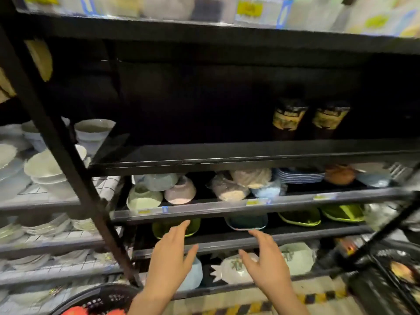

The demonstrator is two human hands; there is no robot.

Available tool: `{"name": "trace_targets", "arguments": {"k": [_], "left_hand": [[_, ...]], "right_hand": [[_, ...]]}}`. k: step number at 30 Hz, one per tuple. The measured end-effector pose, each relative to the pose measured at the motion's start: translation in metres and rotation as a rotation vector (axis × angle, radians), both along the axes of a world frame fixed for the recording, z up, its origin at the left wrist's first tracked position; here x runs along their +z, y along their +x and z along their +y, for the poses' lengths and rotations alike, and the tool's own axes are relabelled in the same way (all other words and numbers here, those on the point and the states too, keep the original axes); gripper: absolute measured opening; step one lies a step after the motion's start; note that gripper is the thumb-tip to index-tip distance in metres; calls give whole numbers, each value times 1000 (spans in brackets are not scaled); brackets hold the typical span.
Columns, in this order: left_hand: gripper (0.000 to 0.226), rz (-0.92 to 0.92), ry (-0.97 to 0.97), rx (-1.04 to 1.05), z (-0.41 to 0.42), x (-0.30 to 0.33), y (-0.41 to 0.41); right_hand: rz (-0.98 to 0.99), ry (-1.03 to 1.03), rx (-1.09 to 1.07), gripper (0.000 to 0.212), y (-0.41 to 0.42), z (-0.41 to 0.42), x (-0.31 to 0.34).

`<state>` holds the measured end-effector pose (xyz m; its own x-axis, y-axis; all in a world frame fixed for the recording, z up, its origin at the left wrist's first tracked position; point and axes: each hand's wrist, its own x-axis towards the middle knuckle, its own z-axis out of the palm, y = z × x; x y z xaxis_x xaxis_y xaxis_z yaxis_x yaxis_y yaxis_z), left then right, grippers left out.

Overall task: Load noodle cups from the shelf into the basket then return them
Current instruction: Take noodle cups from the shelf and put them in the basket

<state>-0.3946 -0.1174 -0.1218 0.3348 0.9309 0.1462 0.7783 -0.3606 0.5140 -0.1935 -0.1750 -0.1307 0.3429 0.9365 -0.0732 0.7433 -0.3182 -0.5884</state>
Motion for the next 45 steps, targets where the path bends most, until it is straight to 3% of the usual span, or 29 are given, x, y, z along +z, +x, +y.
{"name": "trace_targets", "arguments": {"k": [6, 14, 19, 25, 32, 35, 38, 41, 45], "left_hand": [[61, 21, -3, -149, 5, -2, 103], [61, -16, 24, -120, 17, 22, 260], [61, -164, 47, -81, 42, 49, 327], [61, -284, 111, -1, 101, 84, 372], [76, -393, -60, 167, 190, 95, 408], [104, -545, -156, 209, 238, 88, 424], [129, -610, -106, 224, 290, 61, 432], [128, -644, -76, 176, 296, 72, 440], [110, -718, 19, 157, 298, 81, 448]], "right_hand": [[-17, 54, -129, 53, 96, -36, -8], [12, 121, -103, 52, 255, -21, 22], [-24, 257, -81, 52, 323, 16, 59], [78, 434, -74, 58, 379, 85, 88], [191, 405, -138, 80, 430, 186, 93], [268, 363, -205, 98, 446, 227, 89], [410, 421, -253, 129, 458, 267, 86], [443, 443, -264, 123, 466, 296, 90], [498, 622, -192, 123, 473, 317, 82]]}}
